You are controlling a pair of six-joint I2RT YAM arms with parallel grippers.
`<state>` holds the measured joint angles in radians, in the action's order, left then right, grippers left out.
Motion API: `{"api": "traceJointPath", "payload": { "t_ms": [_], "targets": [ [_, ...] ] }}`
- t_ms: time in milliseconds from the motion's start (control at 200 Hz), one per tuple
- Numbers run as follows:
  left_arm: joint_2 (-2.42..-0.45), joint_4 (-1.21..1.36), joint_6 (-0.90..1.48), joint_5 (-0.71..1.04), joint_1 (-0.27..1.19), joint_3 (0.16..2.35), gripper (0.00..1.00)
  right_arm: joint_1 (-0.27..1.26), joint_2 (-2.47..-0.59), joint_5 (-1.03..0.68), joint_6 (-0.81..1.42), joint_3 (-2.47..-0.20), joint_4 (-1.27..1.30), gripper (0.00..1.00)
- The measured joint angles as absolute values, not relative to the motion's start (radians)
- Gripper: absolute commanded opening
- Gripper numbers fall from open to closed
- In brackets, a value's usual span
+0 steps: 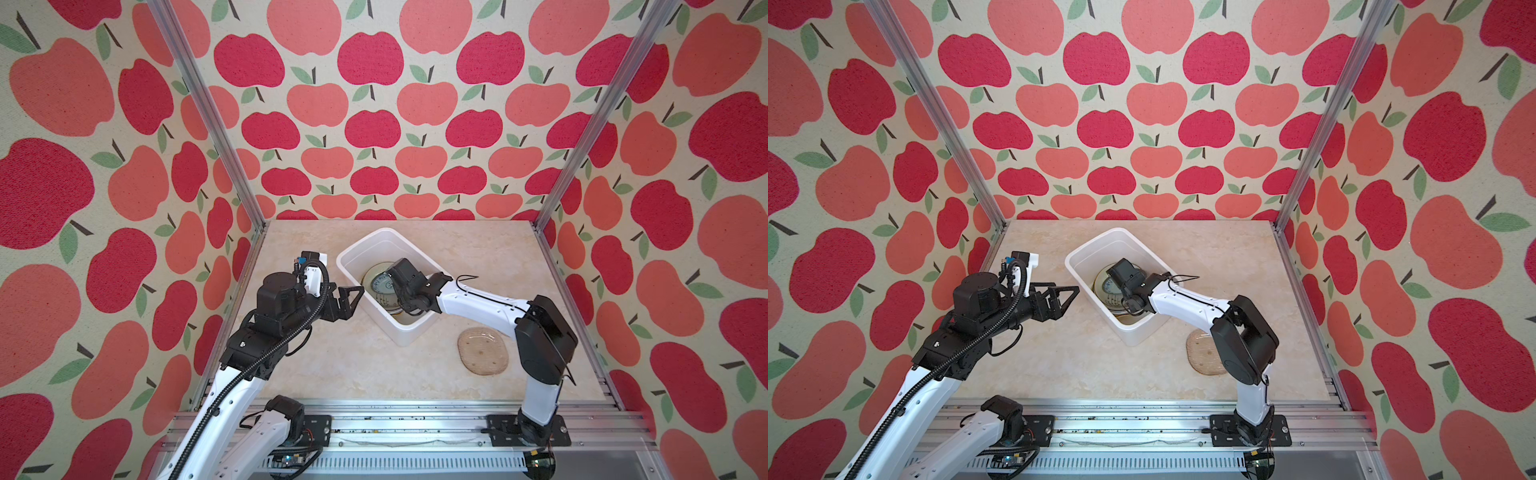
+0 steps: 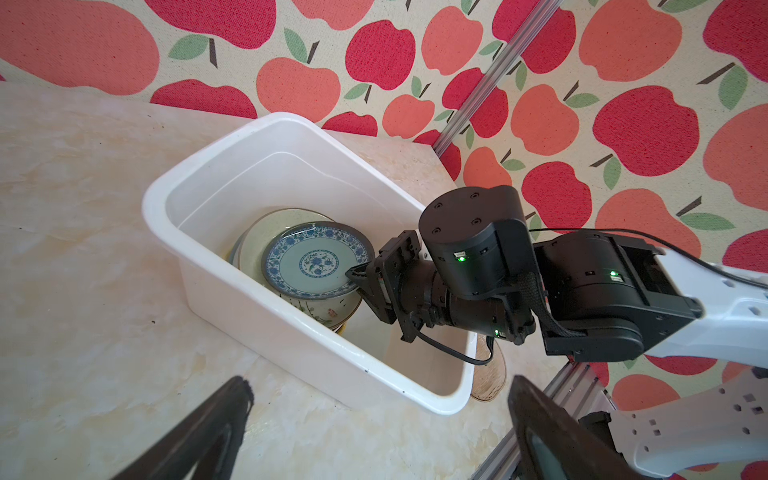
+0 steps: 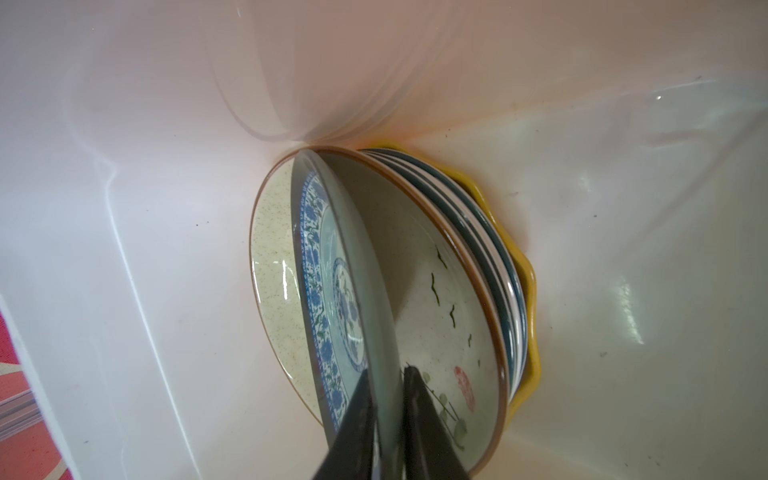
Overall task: Place the plates into the plastic bin on the countertop
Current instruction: 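Lower the floral plate into the bin against the stacked plates, then open the right gripper and raise it out of the bin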
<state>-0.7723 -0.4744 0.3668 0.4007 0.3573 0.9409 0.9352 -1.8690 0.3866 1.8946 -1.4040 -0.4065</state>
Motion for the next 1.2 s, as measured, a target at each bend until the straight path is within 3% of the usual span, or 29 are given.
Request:
{"api": "traceJointPath", "payload": {
  "t_ms": [310,490,800,1201],
  "targets": [
    [-0.772,-0.475,0.364,0.400,0.357,0.934,0.99,0.933,-1.909,0.348,1.898,-1.404,-0.381,0.28],
    [-0.772,-0.475,0.363,0.400,0.355,0.934,0.99,0.927,-1.917,0.338,1.874,-1.410,-0.356,0.53],
    [-0.772,-0.475,0.348,0.400,0.353,0.934,0.99,0.922,-1.917,0.339,1.778,-1.433,-0.331,0.76],
    [-0.770,-0.480,0.348,0.400,0.351,0.934,0.99,0.909,-1.917,0.304,1.687,-1.489,-0.335,0.81]
  ]
}}
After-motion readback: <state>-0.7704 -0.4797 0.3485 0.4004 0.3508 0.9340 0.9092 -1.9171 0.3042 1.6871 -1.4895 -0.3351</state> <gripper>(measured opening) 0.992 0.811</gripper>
